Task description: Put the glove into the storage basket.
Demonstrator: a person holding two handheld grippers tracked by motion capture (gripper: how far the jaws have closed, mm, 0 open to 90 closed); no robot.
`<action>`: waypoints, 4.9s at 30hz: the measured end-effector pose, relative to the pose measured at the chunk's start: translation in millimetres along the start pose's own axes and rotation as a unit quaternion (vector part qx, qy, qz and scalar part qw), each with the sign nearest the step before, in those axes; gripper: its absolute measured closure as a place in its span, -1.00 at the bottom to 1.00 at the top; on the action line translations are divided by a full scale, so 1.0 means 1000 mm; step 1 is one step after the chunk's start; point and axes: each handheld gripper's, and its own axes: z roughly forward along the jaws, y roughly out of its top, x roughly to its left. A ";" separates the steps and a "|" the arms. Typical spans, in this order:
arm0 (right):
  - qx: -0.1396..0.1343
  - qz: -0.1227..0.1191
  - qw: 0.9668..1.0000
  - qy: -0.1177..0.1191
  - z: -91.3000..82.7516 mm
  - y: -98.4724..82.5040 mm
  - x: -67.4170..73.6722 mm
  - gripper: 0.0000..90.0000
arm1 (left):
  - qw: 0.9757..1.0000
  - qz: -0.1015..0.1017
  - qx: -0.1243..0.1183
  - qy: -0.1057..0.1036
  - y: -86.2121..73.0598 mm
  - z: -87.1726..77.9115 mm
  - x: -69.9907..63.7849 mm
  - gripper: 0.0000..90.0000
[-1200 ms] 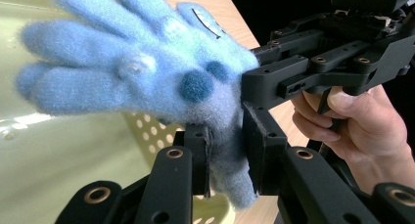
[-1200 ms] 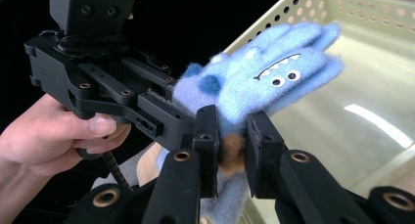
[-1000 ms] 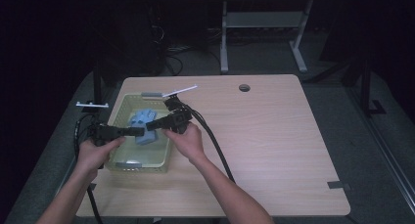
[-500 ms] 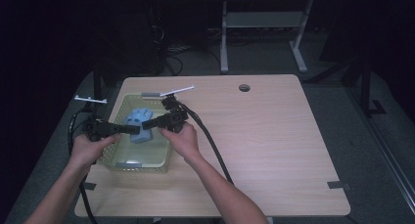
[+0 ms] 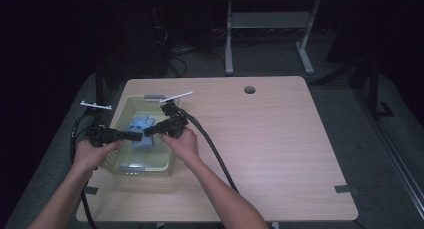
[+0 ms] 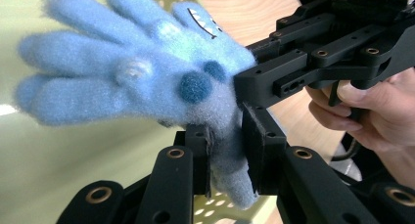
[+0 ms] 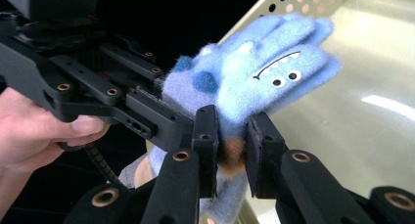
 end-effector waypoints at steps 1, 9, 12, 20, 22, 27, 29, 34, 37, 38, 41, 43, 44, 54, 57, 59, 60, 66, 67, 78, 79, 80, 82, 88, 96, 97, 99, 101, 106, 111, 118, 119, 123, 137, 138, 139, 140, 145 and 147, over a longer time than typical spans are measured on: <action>0.003 0.002 1.000 0.000 0.001 0.000 -0.001 0.70 | 1.000 0.001 0.003 0.004 0.000 0.001 0.000 0.64; 0.013 0.008 1.000 -0.010 0.010 -0.003 -0.006 0.69 | 1.000 -0.012 0.009 0.008 -0.005 0.007 0.008 0.64; 0.022 0.004 1.000 -0.021 0.015 -0.005 -0.008 0.68 | 1.000 -0.011 0.015 0.015 -0.007 0.011 0.011 0.65; 0.034 0.005 0.999 -0.031 0.022 -0.008 -0.012 0.67 | 0.999 -0.006 0.035 0.035 -0.007 0.016 0.011 0.65; 0.034 0.001 0.999 -0.033 0.023 -0.009 -0.014 0.66 | 0.999 -0.004 0.037 0.038 -0.007 0.018 0.011 0.65; 0.043 -0.002 0.998 -0.041 0.025 -0.010 -0.015 0.65 | 0.998 0.003 0.049 0.051 -0.007 0.022 0.010 0.65; 0.046 0.000 0.998 -0.045 0.025 -0.011 -0.015 0.65 | 0.997 0.006 0.054 0.054 -0.007 0.023 0.010 0.65; 0.045 -0.004 0.998 -0.051 0.024 -0.011 -0.015 0.63 | 0.997 0.013 0.053 0.062 -0.007 0.025 0.010 0.65; 0.045 -0.006 0.997 -0.059 0.021 -0.011 -0.016 0.62 | 0.996 0.019 0.061 0.070 -0.007 0.028 0.009 0.65; 0.043 -0.004 0.997 -0.061 0.020 -0.011 -0.016 0.62 | 0.995 0.021 0.064 0.074 -0.008 0.030 0.009 0.65; 0.042 -0.006 0.997 -0.064 0.016 -0.011 -0.016 0.59 | 0.994 0.022 0.070 0.081 -0.011 0.036 0.009 0.65; 0.047 -0.009 0.997 -0.067 0.015 -0.011 -0.016 0.59 | 0.992 0.025 0.085 0.095 -0.013 0.042 0.011 0.66; 0.044 -0.007 0.997 -0.069 0.014 -0.012 -0.015 0.59 | 0.991 0.024 0.088 0.100 -0.013 0.044 0.011 0.66; 0.036 -0.011 0.997 -0.060 0.007 -0.011 -0.011 0.58 | 0.983 0.023 0.120 0.139 -0.014 0.056 0.014 0.63; 0.036 -0.012 0.997 -0.062 0.005 -0.011 -0.011 0.59 | 0.980 0.024 0.123 0.153 -0.013 0.055 0.013 0.46; 0.036 -0.014 0.997 -0.061 0.004 -0.011 -0.011 0.58 | 0.979 0.022 0.130 0.157 -0.010 0.052 0.013 0.32; 0.033 -0.013 0.998 -0.061 0.003 -0.011 -0.011 0.58 | 0.978 0.024 0.130 0.160 -0.010 0.051 0.013 0.29; 0.029 -0.014 0.997 -0.064 -0.004 -0.011 -0.011 0.58 | 0.975 0.012 0.135 0.179 -0.007 0.050 0.019 0.35; 0.028 -0.013 0.997 -0.064 -0.005 -0.011 -0.011 0.58 | 0.974 0.008 0.135 0.180 -0.007 0.050 0.021 0.35; 0.020 -0.014 0.998 -0.065 -0.016 -0.012 -0.012 0.58 | 0.973 -0.017 0.128 0.192 0.004 0.049 0.028 0.29; 0.019 -0.017 0.998 -0.066 -0.017 -0.013 -0.013 0.58 | 0.973 -0.021 0.125 0.192 0.004 0.048 0.028 0.27; 0.019 -0.017 0.997 -0.067 -0.017 -0.013 -0.014 0.58 | 0.973 -0.027 0.120 0.195 0.006 0.048 0.028 0.26; 0.018 -0.015 0.997 -0.067 -0.018 -0.014 -0.014 0.58 | 0.973 -0.032 0.122 0.193 0.007 0.050 0.029 0.24; 0.019 -0.021 0.998 -0.065 -0.019 -0.014 -0.012 0.58 | 0.966 -0.051 0.151 0.202 0.009 0.062 0.039 0.28; 0.012 -0.020 0.998 -0.066 -0.025 -0.014 -0.013 0.57 | 0.978 -0.020 0.129 0.162 0.012 0.060 0.038 0.81; 0.011 -0.021 0.997 -0.067 -0.026 -0.013 -0.013 0.57 | 0.980 -0.013 0.121 0.155 0.012 0.058 0.035 0.83; 0.011 -0.022 0.997 -0.067 -0.027 -0.014 -0.014 0.57 | 0.986 -0.009 0.101 0.135 0.011 0.055 0.030 0.85; 0.009 -0.023 0.998 -0.066 -0.028 -0.013 -0.013 0.57 | 0.989 0.001 0.087 0.119 0.012 0.052 0.026 0.86; 0.007 -0.025 0.997 -0.068 -0.028 -0.015 -0.012 0.57 | 0.991 0.009 0.088 0.097 0.012 0.054 0.021 0.86; 0.006 -0.019 0.998 -0.066 -0.029 -0.016 -0.011 0.57 | 0.982 0.004 0.131 0.133 0.010 0.068 0.026 0.61; -0.002 -0.026 0.997 -0.067 -0.037 -0.017 -0.012 0.57 | 0.982 0.006 0.092 0.163 0.015 0.055 0.019 0.35; -0.005 -0.023 0.998 -0.066 -0.039 -0.017 -0.012 0.57 | 0.983 0.009 0.091 0.158 0.015 0.056 0.017 0.47; -0.004 -0.015 0.998 -0.069 -0.043 -0.018 -0.013 0.57 | 0.983 0.027 0.118 0.140 0.013 0.065 0.013 0.72; -0.020 -0.011 0.998 -0.061 -0.061 -0.021 -0.018 0.51 | 0.984 0.003 0.101 0.149 0.016 0.064 0.013 0.46; -0.024 -0.011 0.998 -0.059 -0.063 -0.021 -0.018 0.49 | 0.984 0.004 0.097 0.147 0.016 0.061 0.012 0.44; -0.025 -0.011 0.998 -0.057 -0.064 -0.021 -0.019 0.48 | 0.986 0.008 0.089 0.143 0.017 0.058 0.010 0.42; -0.027 -0.012 0.998 -0.054 -0.066 -0.021 -0.019 0.46 | 0.987 0.003 0.076 0.139 0.017 0.056 0.007 0.40; -0.033 -0.007 0.998 -0.051 -0.075 -0.024 -0.021 0.39 | 0.989 0.025 0.064 0.129 0.019 0.047 -0.003 0.29; -0.034 -0.004 0.998 -0.049 -0.079 -0.025 -0.021 0.37 | 0.990 0.030 0.056 0.124 0.020 0.044 -0.008 0.27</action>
